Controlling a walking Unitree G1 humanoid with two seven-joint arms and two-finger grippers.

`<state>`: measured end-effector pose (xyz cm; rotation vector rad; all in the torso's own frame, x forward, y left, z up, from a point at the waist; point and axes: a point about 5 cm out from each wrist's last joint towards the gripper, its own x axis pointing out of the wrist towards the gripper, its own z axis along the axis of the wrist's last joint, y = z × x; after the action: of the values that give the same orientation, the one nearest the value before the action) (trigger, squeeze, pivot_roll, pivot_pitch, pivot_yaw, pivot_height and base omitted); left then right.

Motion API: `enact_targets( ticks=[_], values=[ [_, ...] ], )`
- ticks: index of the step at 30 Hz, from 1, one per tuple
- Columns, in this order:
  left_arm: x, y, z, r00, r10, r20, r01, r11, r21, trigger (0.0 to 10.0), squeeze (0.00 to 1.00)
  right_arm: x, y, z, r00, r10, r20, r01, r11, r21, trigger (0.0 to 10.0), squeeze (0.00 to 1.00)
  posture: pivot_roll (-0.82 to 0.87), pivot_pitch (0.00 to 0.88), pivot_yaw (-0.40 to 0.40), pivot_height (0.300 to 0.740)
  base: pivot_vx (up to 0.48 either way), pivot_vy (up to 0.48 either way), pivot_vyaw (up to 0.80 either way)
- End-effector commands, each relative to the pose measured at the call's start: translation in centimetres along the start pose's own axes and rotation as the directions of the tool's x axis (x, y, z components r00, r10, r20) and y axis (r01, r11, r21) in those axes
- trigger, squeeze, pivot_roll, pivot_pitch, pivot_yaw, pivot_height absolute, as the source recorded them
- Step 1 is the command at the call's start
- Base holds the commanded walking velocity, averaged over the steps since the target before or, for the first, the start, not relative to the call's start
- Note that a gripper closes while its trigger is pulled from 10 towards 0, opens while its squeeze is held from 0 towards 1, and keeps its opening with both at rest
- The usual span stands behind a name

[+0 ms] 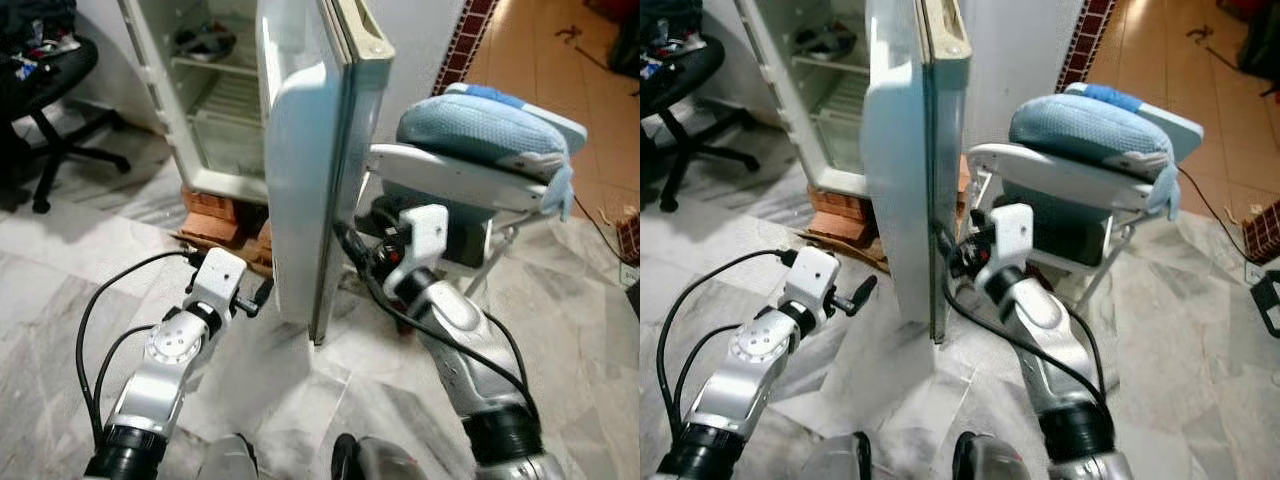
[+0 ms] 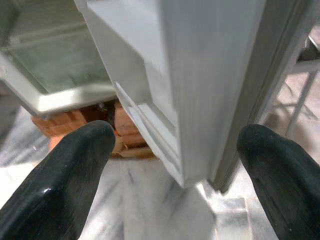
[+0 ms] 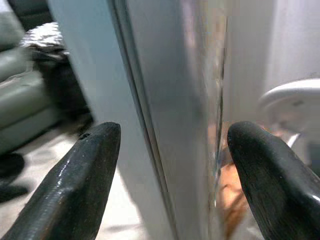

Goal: Restocking fridge

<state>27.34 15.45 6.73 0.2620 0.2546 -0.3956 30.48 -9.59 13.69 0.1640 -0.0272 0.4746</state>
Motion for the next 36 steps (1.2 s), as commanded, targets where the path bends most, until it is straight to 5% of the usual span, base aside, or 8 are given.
enact_targets(
  ticks=[1, 12, 13, 16, 18, 30, 35, 36],
  values=[
    [-1.2, -0.3, -1.6, 0.998, 0.038, -0.044, -0.039, 0.999, -0.017, 10.0, 0.0, 1.1, -0.7, 0.2, 0.998, -0.06, 0.013, 0.061, 0.997, -0.038, 10.0, 0.0, 0.06, 0.112, -0.049, 0.74, 0.0, 0.0, 0.0],
    [-2.5, -1.0, -2.8, 0.996, 0.075, -0.056, -0.077, 0.996, -0.043, 10.0, 0.0, 6.9, 2.9, 3.0, 0.988, 0.055, 0.147, -0.087, 0.973, 0.214, 10.0, 0.0, 0.12, 0.099, -0.083, 0.74, 0.0, 0.0, 0.0],
    [-2.5, -0.9, -2.7, 0.996, 0.078, -0.053, -0.081, 0.996, -0.042, 10.0, 0.0, 7.0, 4.4, 3.5, 0.972, 0.153, 0.177, -0.202, 0.931, 0.303, 10.0, 0.0, 0.13, 0.098, -0.085, 0.74, 0.0, 0.0, 0.0],
    [-3.0, -0.8, -2.6, 0.995, 0.086, -0.047, -0.088, 0.995, -0.044, 10.0, 0.0, 2.5, 10.5, 6.4, 0.63, 0.672, 0.389, -0.773, 0.49, 0.403, 10.0, 0.0, 0.14, 0.096, -0.091, 0.74, 0.0, 0.0, 0.0],
    [-3.3, -0.9, -2.8, 0.994, 0.091, -0.054, -0.094, 0.995, -0.046, 10.0, 0.0, 0.6, 10.8, 6.4, 0.535, 0.754, 0.381, -0.838, 0.415, 0.354, 10.0, 0.0, 0.13, 0.096, -0.09, 0.74, 0.0, 0.0, 0.0],
    [-2.6, -0.1, -2.1, 0.987, 0.159, -0.023, -0.16, 0.986, -0.054, 10.0, 0.0, -0.7, 1.5, -2.1, 0.953, 0.284, -0.108, -0.268, 0.953, 0.139, 10.0, 0.0, 0.09, 0.091, -0.067, 0.74, 0.0, 0.0, 0.0],
    [-2.9, 1.2, -1.7, 0.96, 0.28, 0.01, -0.278, 0.957, -0.083, 10.0, 0.0, -2.0, -0.2, -2.7, 0.994, 0.06, -0.087, -0.069, 0.992, -0.108, 10.0, 0.0, 0.08, 0.092, -0.063, 0.74, 0.0, 0.107, 0.0],
    [-3.2, 1.5, -1.7, 0.952, 0.306, 0.016, -0.303, 0.947, -0.104, 10.0, 0.0, -2.6, -1.0, -3.0, 0.998, -0.038, -0.059, 0.036, 0.999, -0.033, 10.0, 0.95, 0.08, 0.091, -0.067, 0.74, 0.0, 0.352, 0.0]
  ],
)
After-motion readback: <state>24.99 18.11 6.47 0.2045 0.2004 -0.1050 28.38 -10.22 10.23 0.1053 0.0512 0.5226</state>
